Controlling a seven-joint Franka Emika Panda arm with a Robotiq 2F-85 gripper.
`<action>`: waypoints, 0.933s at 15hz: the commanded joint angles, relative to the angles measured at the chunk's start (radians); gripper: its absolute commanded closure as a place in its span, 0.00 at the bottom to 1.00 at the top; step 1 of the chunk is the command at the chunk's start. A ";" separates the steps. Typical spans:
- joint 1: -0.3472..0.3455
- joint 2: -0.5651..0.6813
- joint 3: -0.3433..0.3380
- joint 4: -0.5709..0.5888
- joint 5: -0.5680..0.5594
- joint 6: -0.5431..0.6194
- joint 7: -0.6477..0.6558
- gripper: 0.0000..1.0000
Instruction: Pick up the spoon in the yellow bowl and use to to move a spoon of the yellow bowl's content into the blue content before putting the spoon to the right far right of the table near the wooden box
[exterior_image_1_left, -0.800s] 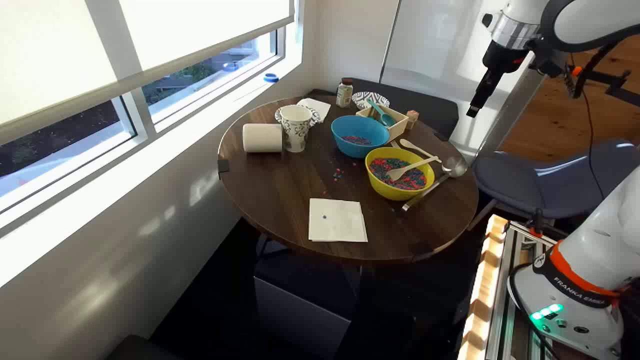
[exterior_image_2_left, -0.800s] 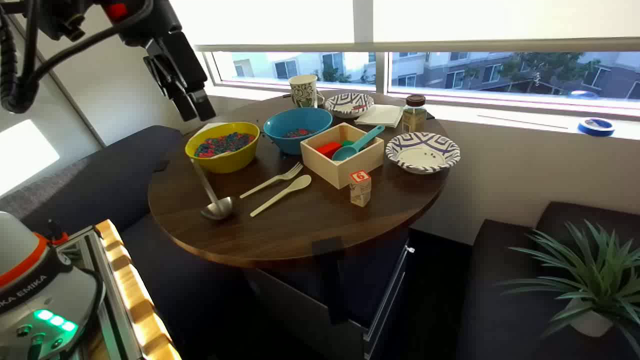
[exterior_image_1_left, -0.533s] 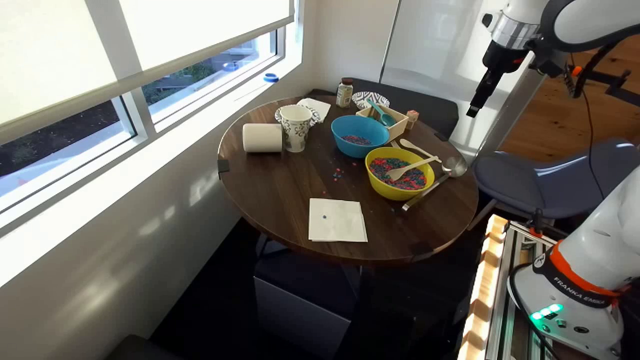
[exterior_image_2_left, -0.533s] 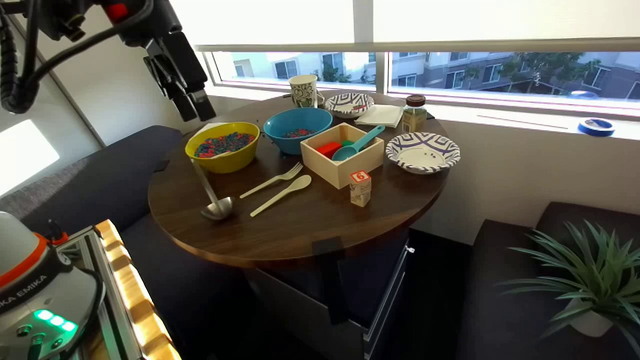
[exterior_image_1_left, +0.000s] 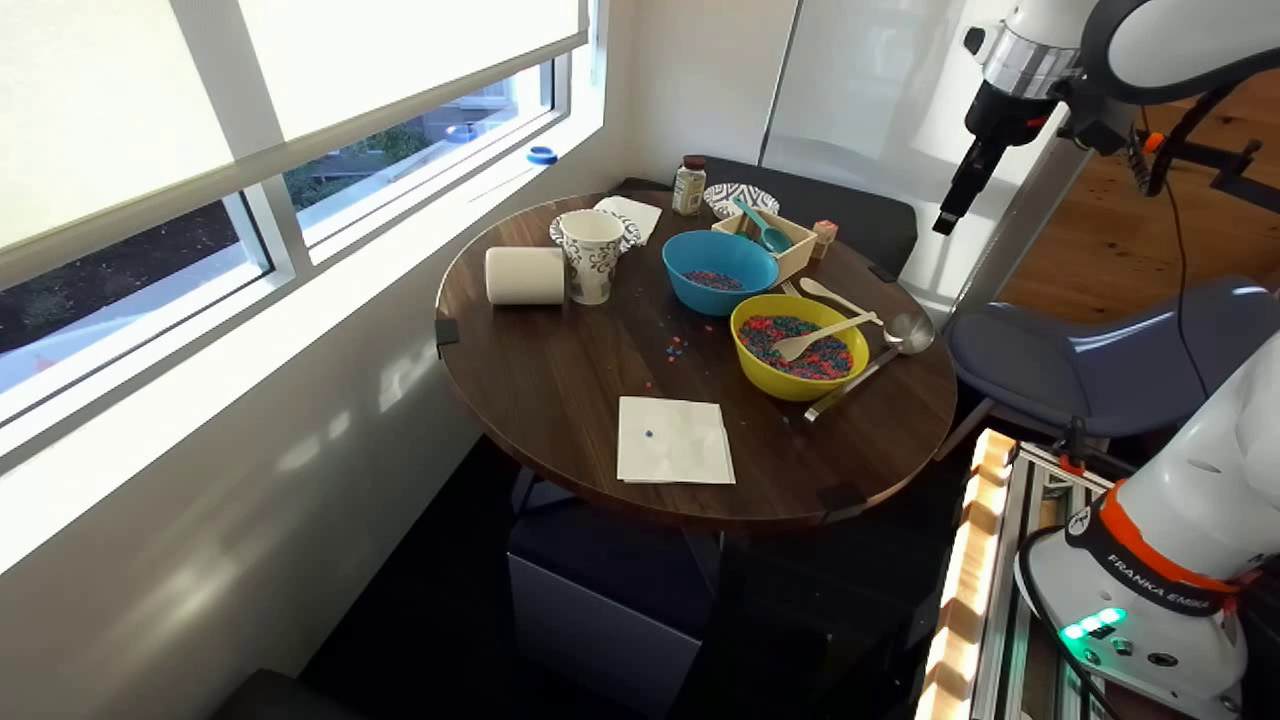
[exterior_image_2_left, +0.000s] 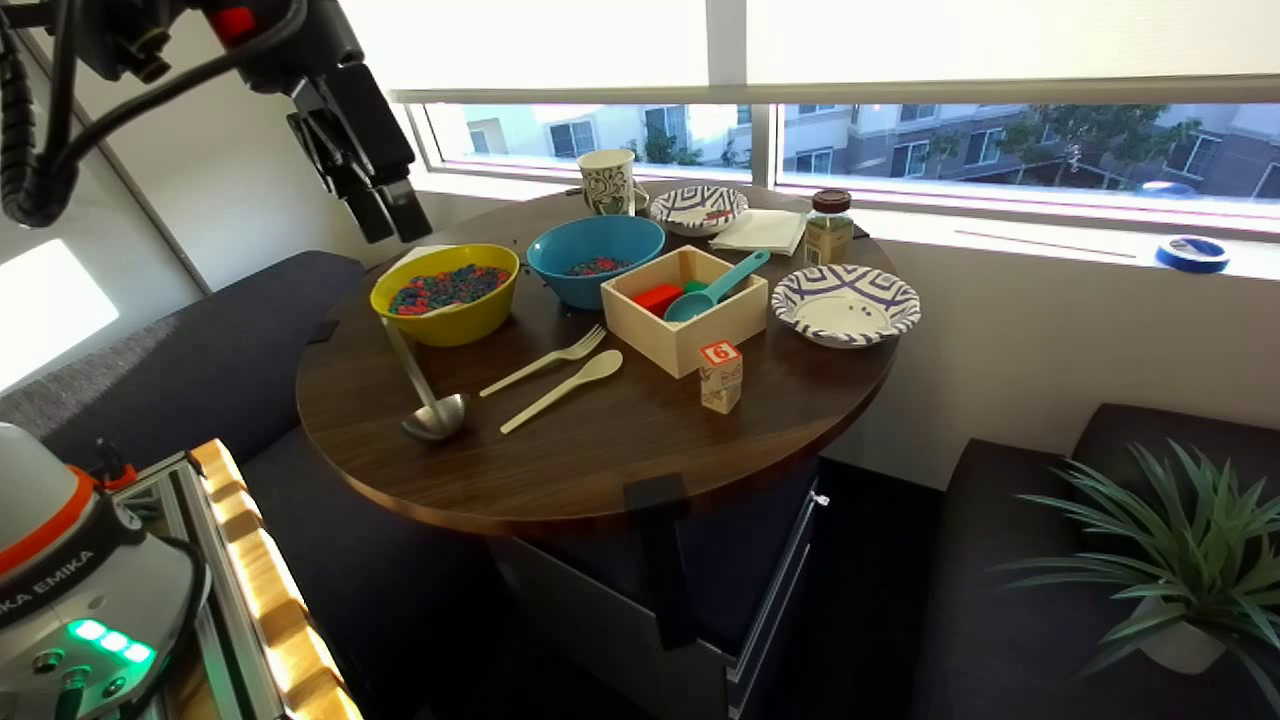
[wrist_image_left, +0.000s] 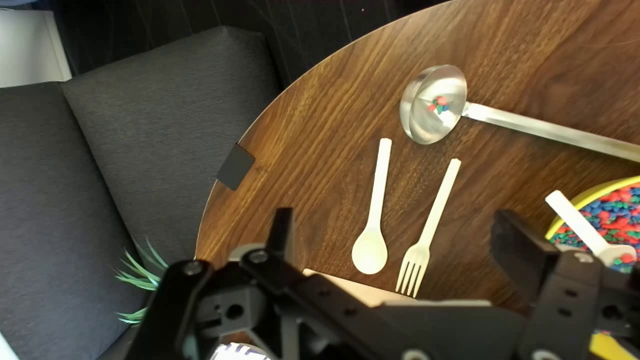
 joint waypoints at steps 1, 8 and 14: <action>0.013 -0.001 -0.010 0.003 -0.007 -0.006 0.006 0.00; 0.013 -0.001 -0.010 0.003 -0.007 -0.006 0.006 0.00; 0.146 0.032 -0.002 -0.030 0.060 -0.015 -0.140 0.00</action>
